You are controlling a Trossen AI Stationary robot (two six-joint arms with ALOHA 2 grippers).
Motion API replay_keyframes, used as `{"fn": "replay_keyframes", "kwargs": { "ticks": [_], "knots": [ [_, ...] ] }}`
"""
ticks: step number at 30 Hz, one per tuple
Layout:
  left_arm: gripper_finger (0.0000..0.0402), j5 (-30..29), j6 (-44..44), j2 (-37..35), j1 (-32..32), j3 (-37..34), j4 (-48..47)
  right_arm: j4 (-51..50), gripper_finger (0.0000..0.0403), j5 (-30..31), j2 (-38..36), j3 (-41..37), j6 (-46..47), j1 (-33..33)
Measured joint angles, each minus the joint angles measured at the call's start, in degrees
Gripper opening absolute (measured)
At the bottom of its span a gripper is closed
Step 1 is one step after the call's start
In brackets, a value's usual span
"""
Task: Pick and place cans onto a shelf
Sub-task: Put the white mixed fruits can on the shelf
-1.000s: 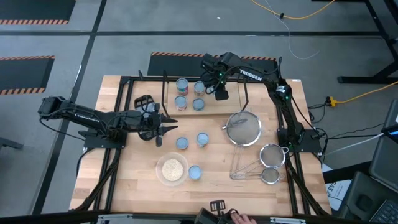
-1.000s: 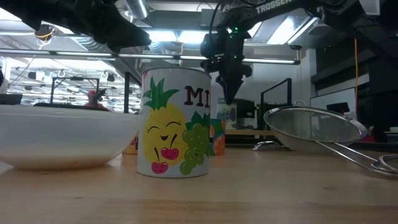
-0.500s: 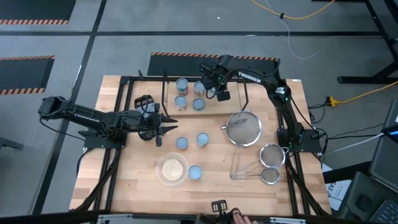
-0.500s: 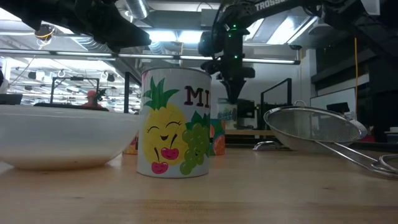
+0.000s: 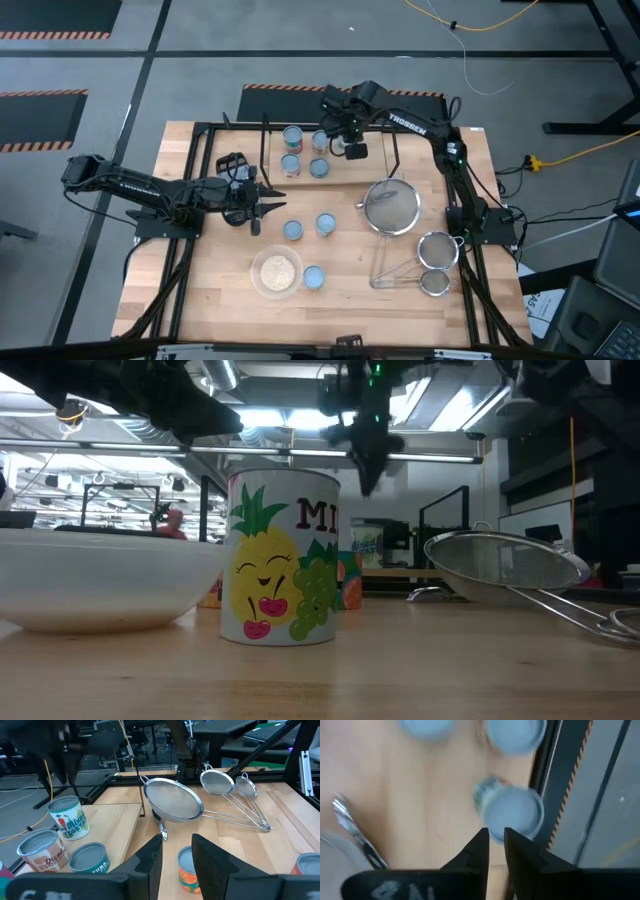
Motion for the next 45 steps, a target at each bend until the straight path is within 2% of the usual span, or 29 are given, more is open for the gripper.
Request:
{"fn": "replay_keyframes", "kwargs": {
  "ticks": [3, 13, 16, 29, 32, 37, 45],
  "knots": [
    [0.0098, 0.0, 0.0, 0.0, -0.02, 0.0, 0.0, -1.07, 0.0065, -3.82, -0.02, 3.96, 4.16, 1.97],
    [0.0098, -0.01, 0.0, -0.02, 0.01, 0.0, -0.01, -0.81, 0.0065, -21.53, -1.82, 3.46, 20.3, 12.69],
    [0.0098, 0.01, 0.0, -0.01, 0.01, 0.0, -0.03, -0.63, 0.0065, -24.13, -1.81, 3.46, 22.54, 17.01],
    [0.0098, 0.01, 0.0, 0.0, -0.02, 0.0, -0.36, 9.75, 0.0065, -24.32, -1.49, 2.78, 33.17, 35.42],
    [0.0098, 0.01, 0.0, -0.02, -0.01, 0.0, -1.0, 10.35, 0.0065, -21.48, -1.27, 2.72, 35.09, 39.36],
    [0.0098, 0.01, -0.09, -0.02, 0.0, 0.0, -1.88, 12.33, 0.0065, -12.95, -1.27, 2.72, 38.77, 44.79],
    [0.0098, 0.01, -0.19, -0.02, 0.0, 0.0, -2.58, 16.74, 0.0065, -12.32, -1.3, -1.76, 40.19, 49.08]
  ]
}}
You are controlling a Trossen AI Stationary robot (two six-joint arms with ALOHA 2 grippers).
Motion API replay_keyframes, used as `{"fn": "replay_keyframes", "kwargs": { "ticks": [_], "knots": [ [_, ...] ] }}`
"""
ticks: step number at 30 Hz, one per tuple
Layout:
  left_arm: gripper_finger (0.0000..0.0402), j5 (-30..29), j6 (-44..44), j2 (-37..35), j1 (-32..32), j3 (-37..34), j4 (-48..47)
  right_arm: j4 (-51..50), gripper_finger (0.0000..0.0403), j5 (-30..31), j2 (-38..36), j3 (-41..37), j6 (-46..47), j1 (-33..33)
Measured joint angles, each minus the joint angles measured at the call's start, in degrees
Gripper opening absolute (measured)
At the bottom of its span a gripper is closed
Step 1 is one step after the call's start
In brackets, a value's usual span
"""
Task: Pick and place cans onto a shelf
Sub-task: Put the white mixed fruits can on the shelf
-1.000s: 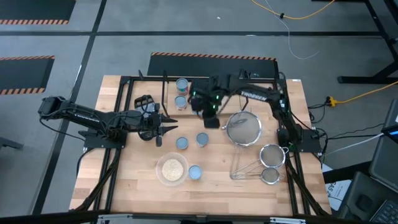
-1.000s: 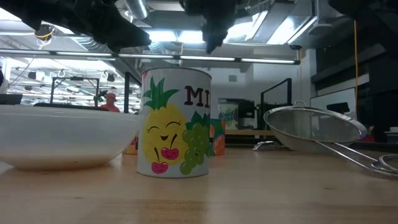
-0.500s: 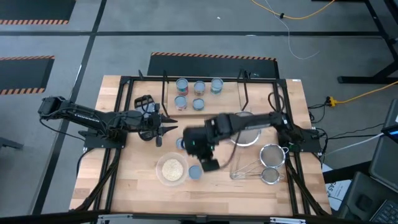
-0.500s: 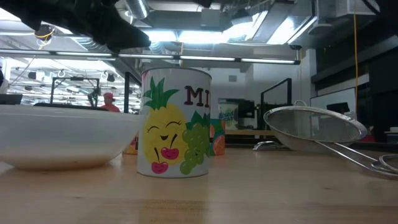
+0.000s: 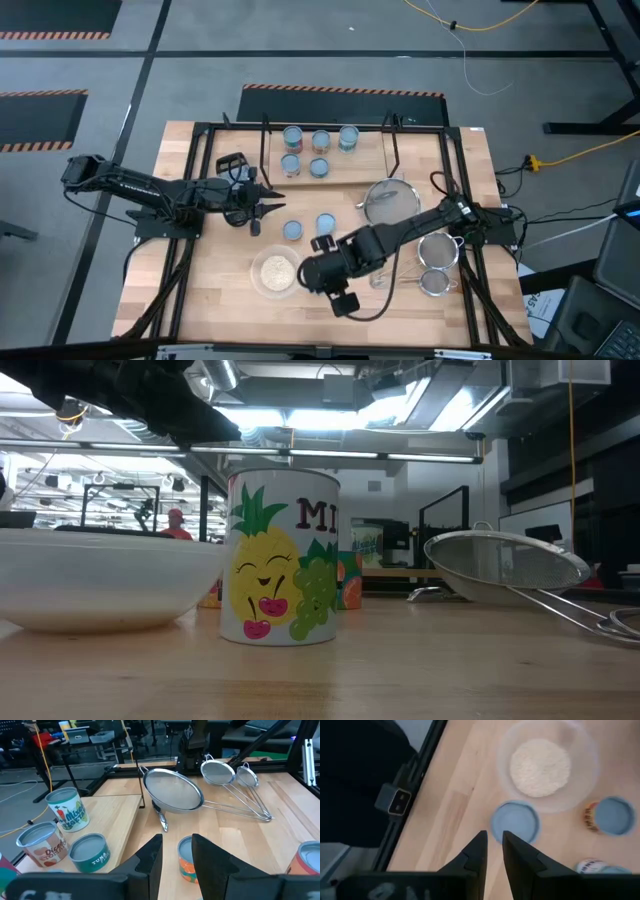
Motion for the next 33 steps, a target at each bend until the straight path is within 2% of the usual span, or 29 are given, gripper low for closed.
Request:
{"fn": "replay_keyframes", "kwargs": {
  "ticks": [6, 15, 21, 33],
  "knots": [
    [0.0098, 0.0, -0.99, 0.0, -0.01, 0.0, -0.07, 4.69, 0.0065, 0.07, 0.03, -7.51, -1.48, 0.56],
    [0.0098, 0.0, -1.0, 0.0, 0.0, 0.0, -0.11, 10.92, 0.0065, -0.85, 0.03, -14.87, -10.79, 0.51],
    [0.0098, 0.0, -1.1, 0.0, -0.01, 0.0, -0.11, 12.01, 0.0065, -4.34, 0.03, -15.41, -14.61, -0.12],
    [0.0098, 0.0, -1.1, 0.0, -0.01, 0.0, -0.48, 12.29, 0.0065, -2.51, -0.1, -17.45, -17.99, -1.06]
  ]
}}
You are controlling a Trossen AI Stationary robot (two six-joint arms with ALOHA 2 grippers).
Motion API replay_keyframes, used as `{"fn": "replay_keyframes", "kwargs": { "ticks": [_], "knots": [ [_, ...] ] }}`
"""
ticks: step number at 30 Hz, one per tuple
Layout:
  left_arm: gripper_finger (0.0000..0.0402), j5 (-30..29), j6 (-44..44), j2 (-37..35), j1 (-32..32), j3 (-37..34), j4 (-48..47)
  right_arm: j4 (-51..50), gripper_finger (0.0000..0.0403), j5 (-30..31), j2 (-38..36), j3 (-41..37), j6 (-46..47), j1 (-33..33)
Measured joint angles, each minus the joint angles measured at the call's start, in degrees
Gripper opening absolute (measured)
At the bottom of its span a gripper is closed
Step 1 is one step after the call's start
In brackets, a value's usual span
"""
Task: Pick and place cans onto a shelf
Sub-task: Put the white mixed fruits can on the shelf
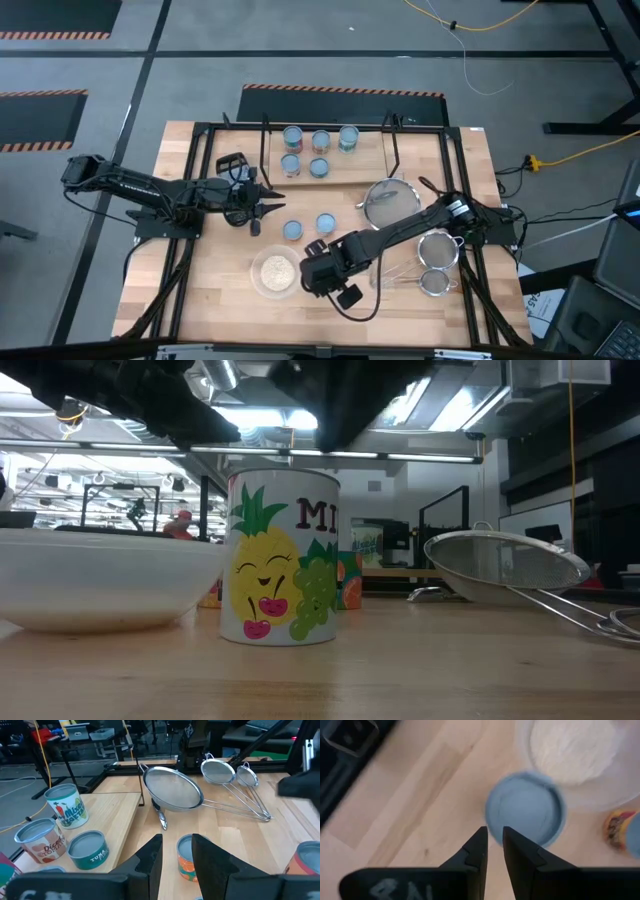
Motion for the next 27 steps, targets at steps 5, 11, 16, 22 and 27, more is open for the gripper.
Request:
{"fn": "replay_keyframes", "kwargs": {
  "ticks": [5, 11, 16, 22, 27],
  "knots": [
    [0.0098, -0.01, 0.0, 0.0, 0.01, 0.0, 0.0, 1.26, 0.0065, -0.03, 0.0, -4.27, -0.12, -0.03],
    [0.0098, 0.0, -0.15, 0.0, 0.02, 0.0, -0.27, 2.21, 0.0065, 0.89, -0.07, -4.59, -0.3, -0.17],
    [0.0098, 0.0, -0.22, 0.01, 0.02, 0.0, -0.47, 2.54, 0.0065, 1.49, -0.07, -4.59, -0.48, -0.17],
    [0.0098, -0.02, -0.24, 0.0, 0.0, 0.0, -0.59, 2.89, 0.0065, 2.51, 0.02, -3.7, -1.85, -0.16],
    [0.0098, 0.0, -0.26, 0.0, 0.02, 0.0, -0.66, 2.89, 0.0065, 3.54, 0.02, -3.01, -3.06, -0.12]
  ]
}}
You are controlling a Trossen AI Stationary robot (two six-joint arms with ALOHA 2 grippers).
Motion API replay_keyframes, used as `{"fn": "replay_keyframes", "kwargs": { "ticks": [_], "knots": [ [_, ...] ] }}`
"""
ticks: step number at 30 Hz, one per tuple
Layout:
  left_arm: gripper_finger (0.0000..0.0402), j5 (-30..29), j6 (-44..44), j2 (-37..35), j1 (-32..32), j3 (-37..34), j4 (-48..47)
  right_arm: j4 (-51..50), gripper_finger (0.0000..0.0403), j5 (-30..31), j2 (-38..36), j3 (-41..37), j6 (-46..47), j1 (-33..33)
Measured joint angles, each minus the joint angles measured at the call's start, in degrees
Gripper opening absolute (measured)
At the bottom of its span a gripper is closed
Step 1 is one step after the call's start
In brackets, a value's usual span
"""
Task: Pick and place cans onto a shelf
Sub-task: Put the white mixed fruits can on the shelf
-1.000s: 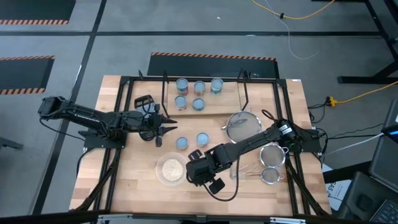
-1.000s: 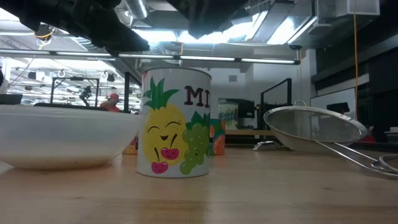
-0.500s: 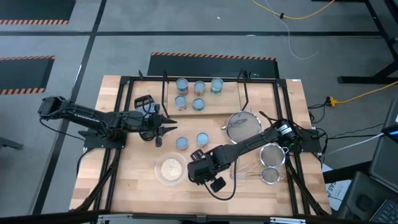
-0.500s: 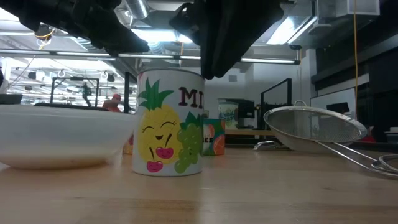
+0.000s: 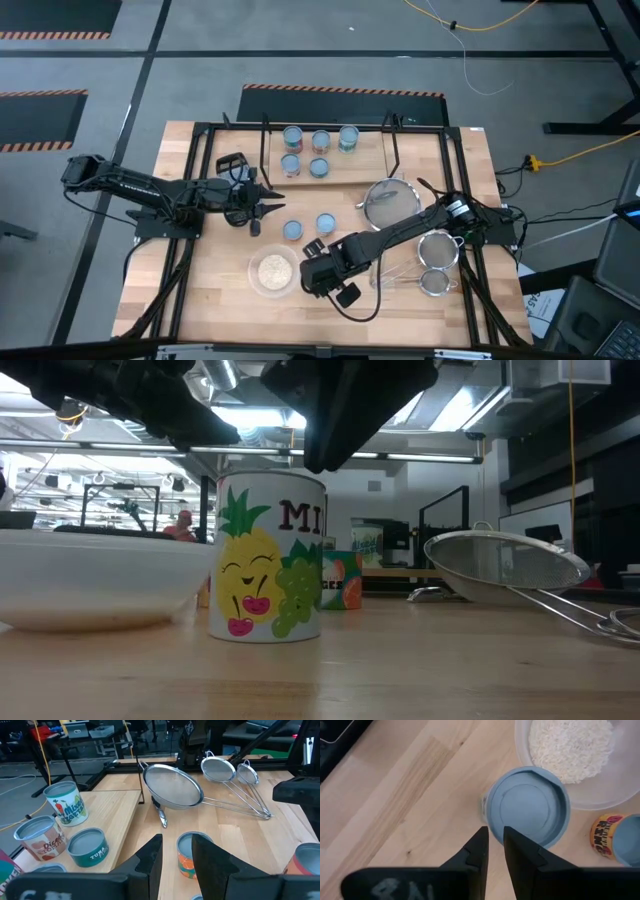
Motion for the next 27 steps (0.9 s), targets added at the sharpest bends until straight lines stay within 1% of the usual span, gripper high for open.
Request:
{"fn": "replay_keyframes", "kwargs": {
  "ticks": [27],
  "knots": [
    [0.0098, -0.01, -0.11, 0.0, -0.01, 0.0, -0.2, 2.44, 0.0065, -1.16, 0.02, -0.66, -5.32, -0.05]
  ]
}}
